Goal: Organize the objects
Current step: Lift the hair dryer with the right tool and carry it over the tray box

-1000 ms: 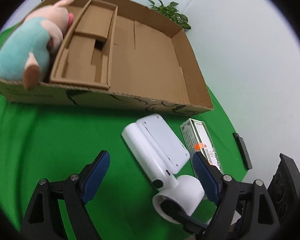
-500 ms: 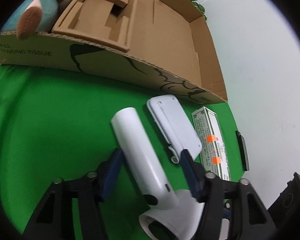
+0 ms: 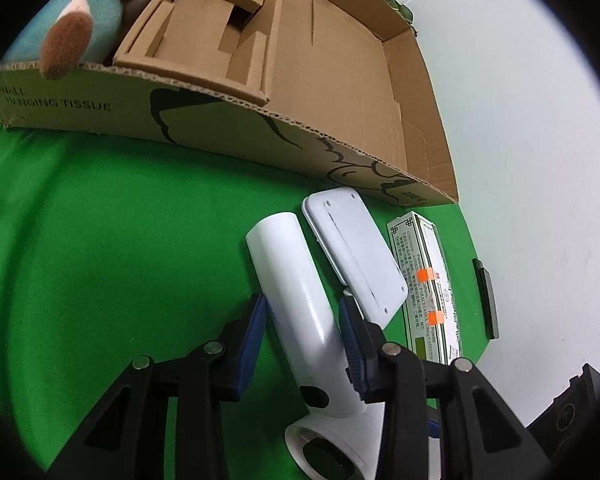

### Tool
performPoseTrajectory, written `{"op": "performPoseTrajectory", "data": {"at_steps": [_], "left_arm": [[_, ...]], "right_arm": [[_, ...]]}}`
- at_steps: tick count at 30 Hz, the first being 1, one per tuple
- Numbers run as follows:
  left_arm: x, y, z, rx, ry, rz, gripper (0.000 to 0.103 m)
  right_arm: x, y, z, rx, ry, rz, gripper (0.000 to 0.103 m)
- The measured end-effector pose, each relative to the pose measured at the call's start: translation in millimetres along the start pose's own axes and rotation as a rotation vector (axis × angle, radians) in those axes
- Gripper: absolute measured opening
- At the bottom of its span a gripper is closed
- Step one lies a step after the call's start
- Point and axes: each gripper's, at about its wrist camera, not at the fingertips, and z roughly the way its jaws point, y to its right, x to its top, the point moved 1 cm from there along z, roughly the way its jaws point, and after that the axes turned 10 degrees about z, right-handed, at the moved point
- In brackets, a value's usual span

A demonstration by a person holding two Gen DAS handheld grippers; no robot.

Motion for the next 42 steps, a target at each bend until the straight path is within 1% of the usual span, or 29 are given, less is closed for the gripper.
{"op": "performPoseTrajectory", "data": {"at_steps": [4, 11, 16, 18, 23, 29, 35, 38, 42], "left_arm": [[-2, 6, -8, 0.024, 0.017, 0.03, 0.035], [1, 17, -19, 0.038, 0.057, 0.078, 0.031], [4, 18, -25, 0.022, 0.071, 0.075, 0.03], [4, 20, -28, 0.028, 0.073, 0.082, 0.029], [6, 31, -38, 0.053, 0.097, 0.12, 0.029], [19, 46, -54, 0.069, 0.155, 0.167, 0.029], [39, 63, -65, 0.07, 0.207, 0.23, 0.028], [50, 69, -61, 0.068, 0.22, 0.243, 0.028], [66, 76, -64, 0.062, 0.242, 0.271, 0.028]], "right_arm": [[-2, -1, 1, 0.001, -0.003, -0.007, 0.06], [-2, -3, 9, 0.004, -0.017, 0.014, 0.062], [-1, -3, 12, -0.002, -0.017, 0.011, 0.062], [-2, -5, 12, -0.012, -0.01, 0.0, 0.061], [-1, -8, 11, -0.019, 0.018, -0.009, 0.06], [9, -10, -1, -0.02, 0.101, -0.02, 0.06], [30, -3, -5, -0.043, 0.151, -0.004, 0.06], [41, 4, -10, -0.047, 0.171, 0.013, 0.06], [56, 8, -15, -0.067, 0.202, 0.0, 0.06]]}}
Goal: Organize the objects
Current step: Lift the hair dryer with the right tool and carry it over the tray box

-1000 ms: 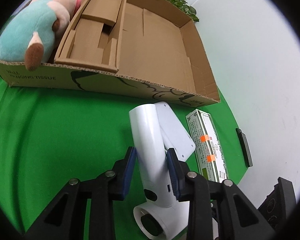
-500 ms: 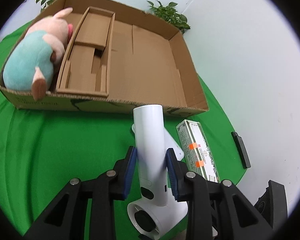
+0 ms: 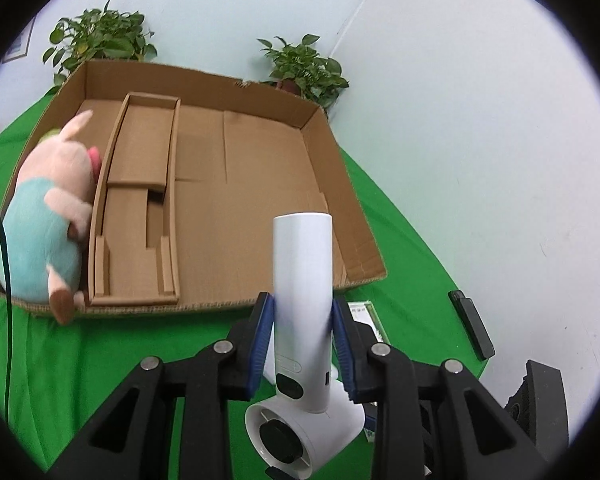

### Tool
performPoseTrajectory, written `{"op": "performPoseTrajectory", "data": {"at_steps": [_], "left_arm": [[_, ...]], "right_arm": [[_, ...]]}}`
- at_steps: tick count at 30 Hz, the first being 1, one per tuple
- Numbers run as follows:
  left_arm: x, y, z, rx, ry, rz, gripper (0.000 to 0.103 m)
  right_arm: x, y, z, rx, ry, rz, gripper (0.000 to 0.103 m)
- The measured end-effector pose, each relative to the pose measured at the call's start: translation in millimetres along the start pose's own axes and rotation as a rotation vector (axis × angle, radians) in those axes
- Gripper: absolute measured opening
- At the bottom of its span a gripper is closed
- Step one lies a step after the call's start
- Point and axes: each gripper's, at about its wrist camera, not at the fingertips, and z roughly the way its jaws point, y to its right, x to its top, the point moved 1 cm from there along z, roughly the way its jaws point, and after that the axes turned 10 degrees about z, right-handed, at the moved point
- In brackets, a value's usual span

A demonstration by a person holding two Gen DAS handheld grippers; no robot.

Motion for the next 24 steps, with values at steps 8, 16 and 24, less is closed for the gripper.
{"op": "performPoseTrajectory", "data": {"at_steps": [8, 16, 24], "left_arm": [[47, -10, 2, 0.016, 0.08, 0.041, 0.029], [87, -32, 13, 0.03, 0.089, 0.041, 0.029], [87, -66, 61, 0.057, -0.023, -0.026, 0.029]], "right_arm": [[58, 10, 10, -0.005, 0.058, -0.021, 0.06], [112, 21, 37, 0.026, 0.066, -0.058, 0.06], [127, 36, 88, 0.081, -0.062, -0.01, 0.06]]}}
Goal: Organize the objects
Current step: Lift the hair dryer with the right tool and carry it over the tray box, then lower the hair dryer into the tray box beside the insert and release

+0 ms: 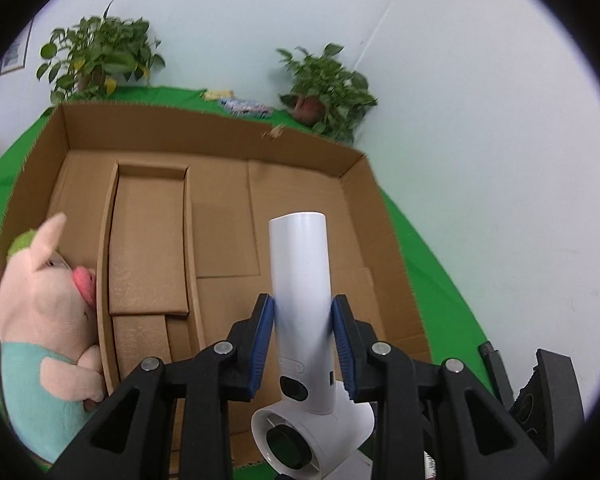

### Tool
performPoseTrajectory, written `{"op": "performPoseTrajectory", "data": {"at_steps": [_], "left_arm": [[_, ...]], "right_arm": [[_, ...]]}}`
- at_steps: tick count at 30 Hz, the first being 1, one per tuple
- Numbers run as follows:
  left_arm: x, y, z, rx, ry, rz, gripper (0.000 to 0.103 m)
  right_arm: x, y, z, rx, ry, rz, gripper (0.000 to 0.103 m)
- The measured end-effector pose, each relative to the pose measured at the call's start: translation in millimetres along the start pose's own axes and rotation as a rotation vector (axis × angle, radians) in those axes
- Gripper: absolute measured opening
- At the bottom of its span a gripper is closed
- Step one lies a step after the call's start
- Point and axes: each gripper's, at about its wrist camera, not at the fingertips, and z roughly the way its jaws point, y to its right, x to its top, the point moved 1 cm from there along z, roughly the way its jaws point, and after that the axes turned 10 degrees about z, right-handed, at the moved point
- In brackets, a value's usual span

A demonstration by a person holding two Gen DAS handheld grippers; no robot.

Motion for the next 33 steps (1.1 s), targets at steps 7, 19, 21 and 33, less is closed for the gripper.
{"op": "performPoseTrajectory", "data": {"at_steps": [7, 19, 21, 33], "left_arm": [[-18, -21, 48, 0.019, -0.122, -0.063, 0.029], [-26, -27, 63, 0.068, -0.192, -0.038, 0.028], [-23, -25, 55, 0.073, -0.18, -0.025, 0.028], [-44, -26, -7, 0.202, -0.126, 0.089, 0.028]], "right_arm": [[-6, 19, 50, 0.038, -0.147, 0.069, 0.06], [0, 33, 77, 0.111, -0.226, 0.191, 0.065], [0, 33, 76, 0.121, -0.226, 0.197, 0.066], [15, 57, 54, 0.14, -0.153, 0.277, 0.051]]}}
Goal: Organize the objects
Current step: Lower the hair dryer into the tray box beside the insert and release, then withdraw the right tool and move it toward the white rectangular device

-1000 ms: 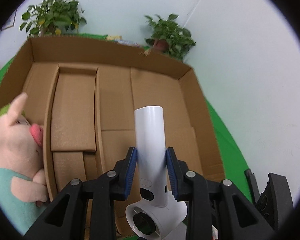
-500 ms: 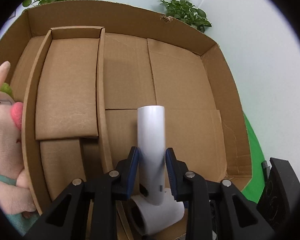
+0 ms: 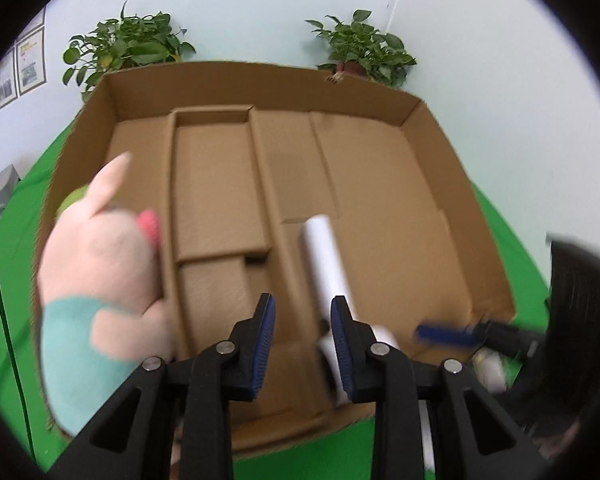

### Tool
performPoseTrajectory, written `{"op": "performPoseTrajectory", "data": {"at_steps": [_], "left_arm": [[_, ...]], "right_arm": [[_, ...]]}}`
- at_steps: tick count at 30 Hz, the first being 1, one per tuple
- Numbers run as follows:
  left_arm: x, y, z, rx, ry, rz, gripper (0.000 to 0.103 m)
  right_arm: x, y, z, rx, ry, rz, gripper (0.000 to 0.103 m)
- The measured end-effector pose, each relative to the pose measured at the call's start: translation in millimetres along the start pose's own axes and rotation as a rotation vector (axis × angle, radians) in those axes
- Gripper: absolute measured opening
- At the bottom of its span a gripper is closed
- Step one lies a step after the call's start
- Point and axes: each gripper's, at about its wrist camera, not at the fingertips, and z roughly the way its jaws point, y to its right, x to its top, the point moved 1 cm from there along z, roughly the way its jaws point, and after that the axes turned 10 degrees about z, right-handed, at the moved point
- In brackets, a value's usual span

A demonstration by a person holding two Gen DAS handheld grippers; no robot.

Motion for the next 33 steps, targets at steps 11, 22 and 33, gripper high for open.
{"op": "performPoseTrajectory", "data": {"at_steps": [11, 22, 33], "left_arm": [[-34, -13, 15, -0.07, -0.052, -0.044, 0.029], [-40, -13, 13, -0.059, -0.038, -0.049, 0.036], [-45, 5, -71, 0.137, 0.343, -0.039, 0.084]], "right_arm": [[13, 32, 41, -0.071, -0.126, 0.072, 0.008], [8, 19, 62, -0.103, -0.148, 0.039, 0.008], [-12, -16, -5, -0.329, 0.223, -0.125, 0.084]]}}
